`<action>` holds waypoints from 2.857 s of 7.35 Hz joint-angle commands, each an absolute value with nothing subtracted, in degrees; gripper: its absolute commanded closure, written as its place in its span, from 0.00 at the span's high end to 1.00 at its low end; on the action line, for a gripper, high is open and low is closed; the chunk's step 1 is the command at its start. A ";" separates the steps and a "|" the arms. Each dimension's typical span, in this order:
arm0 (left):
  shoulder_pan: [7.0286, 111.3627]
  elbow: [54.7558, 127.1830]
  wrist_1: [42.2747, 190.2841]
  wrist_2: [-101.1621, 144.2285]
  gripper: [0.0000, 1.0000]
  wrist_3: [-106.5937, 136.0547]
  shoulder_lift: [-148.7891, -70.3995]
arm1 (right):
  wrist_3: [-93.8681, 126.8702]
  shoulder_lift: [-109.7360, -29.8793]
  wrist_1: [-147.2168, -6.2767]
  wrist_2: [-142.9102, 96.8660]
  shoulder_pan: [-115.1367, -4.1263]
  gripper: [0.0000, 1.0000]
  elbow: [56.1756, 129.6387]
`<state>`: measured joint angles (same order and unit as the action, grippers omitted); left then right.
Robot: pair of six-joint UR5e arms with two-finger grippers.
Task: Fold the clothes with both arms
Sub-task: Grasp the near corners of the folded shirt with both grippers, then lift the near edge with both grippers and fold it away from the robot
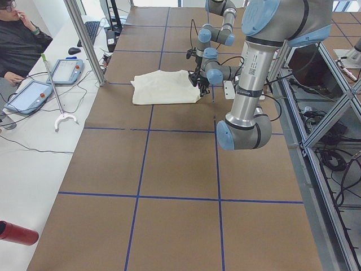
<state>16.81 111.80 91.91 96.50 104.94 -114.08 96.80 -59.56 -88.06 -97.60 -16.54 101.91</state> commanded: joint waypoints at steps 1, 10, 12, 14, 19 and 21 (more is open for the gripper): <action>16.96 111.80 91.93 96.50 0.00 104.94 -114.08 | 96.85 -59.33 -91.23 -97.65 -16.52 1.00 102.39; 17.05 111.80 91.93 96.50 0.00 104.94 -114.08 | 96.77 -59.50 -90.70 -97.47 -16.26 0.14 101.52; 17.40 111.80 91.93 96.50 0.00 104.85 -114.08 | 96.68 -58.89 -90.62 -97.82 -16.70 0.02 101.69; 17.75 111.80 91.85 96.59 0.00 103.72 -114.08 | 96.50 -58.80 -90.62 -98.17 -17.31 0.00 102.39; 8.02 121.52 90.71 95.10 0.00 104.24 -112.33 | 96.06 -66.35 -87.38 -102.99 -14.86 0.00 119.07; 5.90 130.13 83.52 95.27 0.00 104.24 -112.41 | 95.98 -66.45 -87.01 -103.01 -13.10 0.00 120.93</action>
<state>7.40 124.90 87.37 95.25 104.22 -112.45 96.06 -66.19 -87.46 -102.69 -13.97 119.61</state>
